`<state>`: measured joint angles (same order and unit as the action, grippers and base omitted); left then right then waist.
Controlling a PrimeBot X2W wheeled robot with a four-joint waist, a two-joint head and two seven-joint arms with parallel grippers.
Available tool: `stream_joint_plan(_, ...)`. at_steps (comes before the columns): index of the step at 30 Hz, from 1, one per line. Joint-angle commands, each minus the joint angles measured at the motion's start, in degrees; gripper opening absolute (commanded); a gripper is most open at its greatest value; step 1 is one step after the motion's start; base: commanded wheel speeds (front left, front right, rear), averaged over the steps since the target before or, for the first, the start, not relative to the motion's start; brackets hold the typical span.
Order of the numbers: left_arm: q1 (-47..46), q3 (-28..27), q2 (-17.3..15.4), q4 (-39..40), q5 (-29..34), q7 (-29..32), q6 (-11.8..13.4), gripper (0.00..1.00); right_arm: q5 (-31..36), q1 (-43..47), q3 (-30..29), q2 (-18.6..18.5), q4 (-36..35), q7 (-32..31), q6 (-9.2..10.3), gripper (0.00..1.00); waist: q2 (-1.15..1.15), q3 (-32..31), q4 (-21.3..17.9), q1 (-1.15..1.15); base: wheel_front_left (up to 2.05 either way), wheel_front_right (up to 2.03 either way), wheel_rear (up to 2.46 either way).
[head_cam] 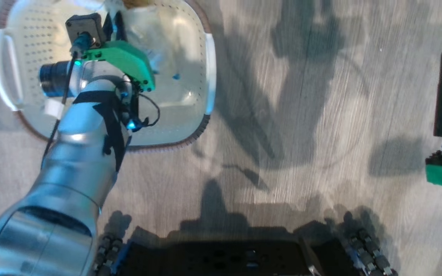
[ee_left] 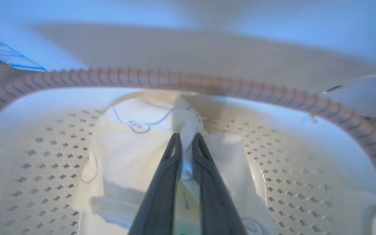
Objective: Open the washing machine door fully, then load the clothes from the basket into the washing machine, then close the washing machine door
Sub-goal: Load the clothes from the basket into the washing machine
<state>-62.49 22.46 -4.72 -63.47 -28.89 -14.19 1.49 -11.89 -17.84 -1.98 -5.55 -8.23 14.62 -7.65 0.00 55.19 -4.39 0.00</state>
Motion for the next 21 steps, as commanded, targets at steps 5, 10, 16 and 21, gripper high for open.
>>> stream_joint_plan(5, 8.0, -4.2, -1.9, 13.2, 3.9, -0.8, 2.6, 0.0, 1.0, 4.1, -0.3, -1.6, -0.9, 0.4, 0.16, 1.0, 0.0, -5.4, 2.2, 0.0, 0.0, 0.0, 0.0)
stream_joint_plan(10, 13.8, -6.5, -1.4, 22.5, 7.7, -0.8, 3.8, 0.0, 1.5, 4.8, -0.8, -2.3, 0.0, 0.4, 0.16, 1.0, 0.0, -9.6, 3.2, 0.0, 0.0, 0.0, 0.0)
stream_joint_plan(16, 20.5, -8.2, -0.9, 32.1, 11.6, -0.8, 4.1, 0.0, 1.8, 6.0, -1.3, -2.6, 1.6, 0.4, 0.16, 1.0, 0.0, -14.6, 4.0, 0.0, 0.0, 0.0, 0.0)
stream_joint_plan(21, 25.4, -9.0, -0.7, 38.5, 13.9, -0.8, 4.1, 0.0, 2.0, 7.1, -1.5, -2.6, 2.8, 0.4, 0.16, 1.0, 0.0, -18.8, 4.5, 0.0, 0.0, 0.0, 0.0)
